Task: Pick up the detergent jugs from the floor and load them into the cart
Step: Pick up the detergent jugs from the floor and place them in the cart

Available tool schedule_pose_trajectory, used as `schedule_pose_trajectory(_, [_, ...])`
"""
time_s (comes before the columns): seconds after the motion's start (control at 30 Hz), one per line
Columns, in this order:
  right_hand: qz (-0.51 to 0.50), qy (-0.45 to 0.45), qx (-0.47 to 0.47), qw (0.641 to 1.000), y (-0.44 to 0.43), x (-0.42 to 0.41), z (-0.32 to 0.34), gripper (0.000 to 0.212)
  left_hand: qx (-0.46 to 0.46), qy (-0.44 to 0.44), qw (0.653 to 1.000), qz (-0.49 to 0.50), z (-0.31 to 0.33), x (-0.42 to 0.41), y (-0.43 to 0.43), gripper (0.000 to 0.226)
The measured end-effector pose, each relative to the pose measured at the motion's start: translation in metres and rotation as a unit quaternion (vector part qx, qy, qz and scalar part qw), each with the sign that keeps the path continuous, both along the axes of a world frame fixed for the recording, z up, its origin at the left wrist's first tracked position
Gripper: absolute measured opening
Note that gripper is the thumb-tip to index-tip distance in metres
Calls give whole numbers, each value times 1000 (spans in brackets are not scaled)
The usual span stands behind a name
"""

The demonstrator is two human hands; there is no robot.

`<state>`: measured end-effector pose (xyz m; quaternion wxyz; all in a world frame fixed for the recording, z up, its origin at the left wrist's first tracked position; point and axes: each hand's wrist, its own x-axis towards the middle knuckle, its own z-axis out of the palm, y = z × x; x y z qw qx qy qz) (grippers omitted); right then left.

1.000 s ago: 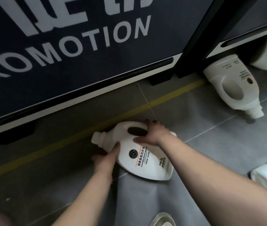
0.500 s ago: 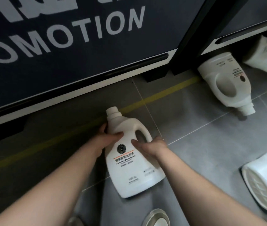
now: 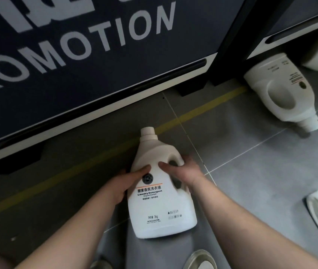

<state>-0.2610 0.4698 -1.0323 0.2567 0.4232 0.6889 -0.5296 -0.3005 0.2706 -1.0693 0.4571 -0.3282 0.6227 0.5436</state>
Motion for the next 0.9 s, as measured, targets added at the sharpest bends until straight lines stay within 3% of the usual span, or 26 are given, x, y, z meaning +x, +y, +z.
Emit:
schedule_pose_trajectory(0.07, [-13, 9, 1, 1000, -1, 2, 0, 80, 4, 22, 1000, 0, 17, 2, 6, 133])
schedule_pose_trajectory(0.17, [-36, 31, 0, 999, 2, 6, -1, 83, -5, 52, 999, -10, 24, 2, 10, 86])
schedule_pose_trajectory(0.23, [-39, 52, 7, 998, 7, 6, 2, 87, -5, 71, 997, -16, 30, -3, 14, 76])
schedule_pose_trajectory(0.5, [-8, 158, 32, 987, 32, -9, 43, 97, -6, 198, 979, -46, 62, -31, 25, 74])
schedule_pose_trajectory(0.67, [19, 217, 45, 975, 43, -13, 59, 101, -40, 270, 955, -114, 86, -39, 22, 121])
schedule_pose_trajectory(0.9, [153, 235, 116, 953, 51, -5, 70, 102, -44, 357, 898, -253, 105, -42, 15, 112])
